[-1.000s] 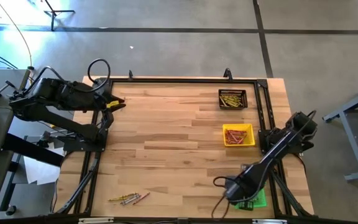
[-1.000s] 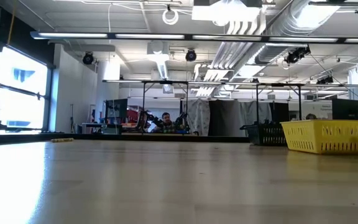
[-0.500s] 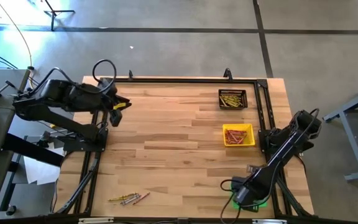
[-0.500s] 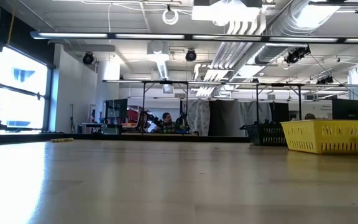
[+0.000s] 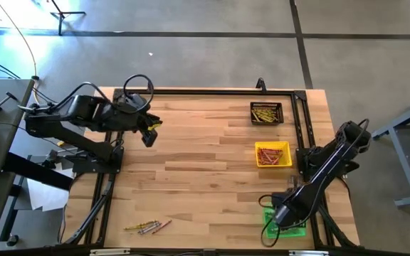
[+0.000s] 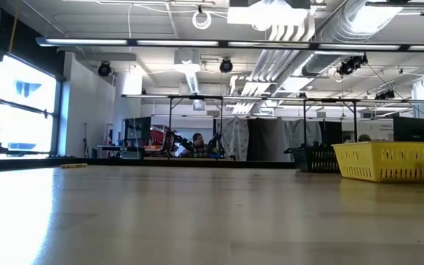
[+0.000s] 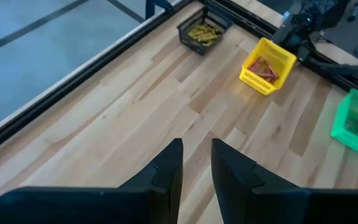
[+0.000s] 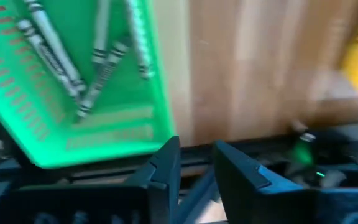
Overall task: Sort crayons
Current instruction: Put the yellow crayon into the black bin
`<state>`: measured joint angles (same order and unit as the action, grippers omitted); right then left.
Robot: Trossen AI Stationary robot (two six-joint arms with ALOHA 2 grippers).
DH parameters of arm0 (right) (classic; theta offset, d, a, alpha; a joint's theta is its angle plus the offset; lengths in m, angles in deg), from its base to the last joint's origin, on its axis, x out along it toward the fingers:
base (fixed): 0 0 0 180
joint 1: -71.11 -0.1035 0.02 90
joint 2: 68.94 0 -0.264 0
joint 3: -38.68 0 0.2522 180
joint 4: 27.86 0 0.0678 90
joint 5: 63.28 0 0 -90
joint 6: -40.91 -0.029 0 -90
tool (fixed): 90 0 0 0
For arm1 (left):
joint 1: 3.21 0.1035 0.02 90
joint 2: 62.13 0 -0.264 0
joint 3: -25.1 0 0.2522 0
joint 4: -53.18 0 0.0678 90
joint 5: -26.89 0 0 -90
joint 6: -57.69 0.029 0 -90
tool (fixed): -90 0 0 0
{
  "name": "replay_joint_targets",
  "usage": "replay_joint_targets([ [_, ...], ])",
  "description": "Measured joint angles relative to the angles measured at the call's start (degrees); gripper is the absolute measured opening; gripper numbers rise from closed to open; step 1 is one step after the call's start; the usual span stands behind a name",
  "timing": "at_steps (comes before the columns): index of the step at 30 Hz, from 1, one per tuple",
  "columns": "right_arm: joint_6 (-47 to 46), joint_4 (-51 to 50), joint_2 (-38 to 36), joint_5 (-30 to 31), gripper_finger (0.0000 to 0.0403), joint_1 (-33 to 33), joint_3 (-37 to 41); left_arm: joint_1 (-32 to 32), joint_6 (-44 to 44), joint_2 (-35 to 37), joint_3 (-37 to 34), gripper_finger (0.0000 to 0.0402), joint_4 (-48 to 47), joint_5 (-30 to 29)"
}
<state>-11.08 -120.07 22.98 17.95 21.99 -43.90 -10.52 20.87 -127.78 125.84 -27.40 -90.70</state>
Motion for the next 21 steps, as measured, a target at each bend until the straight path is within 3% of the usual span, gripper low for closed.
replay_joint_targets([
  [3,-0.36,-2.58,-3.67,4.57,0.0069,-0.02,0.0,0.76,-0.05,-0.91,0.0,0.007,1.05,-2.16],
  [6,0.02,-2.64,-7.91,14.23,0.0059,0.69,0.0,2.11,-0.55,-1.62,0.0,0.007,0.82,-3.03],
  [8,0.45,-2.11,-10.56,23.18,0.0055,2.25,0.0,2.84,-1.5,-2.11,0.0,0.007,0.51,-3.07],
  [13,-4.99,-1.98,-15.9,52.2,0.0053,9.37,0.0,3.66,-1.26,-3.63,0.0,0.007,-1.84,-3.17],
  [15,-8.28,-1.66,-17.61,59.91,0.0053,13.38,0.0,3.67,-1.13,-4.5,0.0,0.007,-5.61,-3.23],
  [18,-13.38,-0.85,-19.14,66.71,0.0052,19.97,0.0,3.65,-2.35,-6.02,0.0,0.007,-13.55,-4.53],
  [21,-13.3,1.49,-19.31,67.74,0.0052,26.72,0.0,3.94,-3.89,-7.62,-0.43,0.007,-20.95,-6.9],
])
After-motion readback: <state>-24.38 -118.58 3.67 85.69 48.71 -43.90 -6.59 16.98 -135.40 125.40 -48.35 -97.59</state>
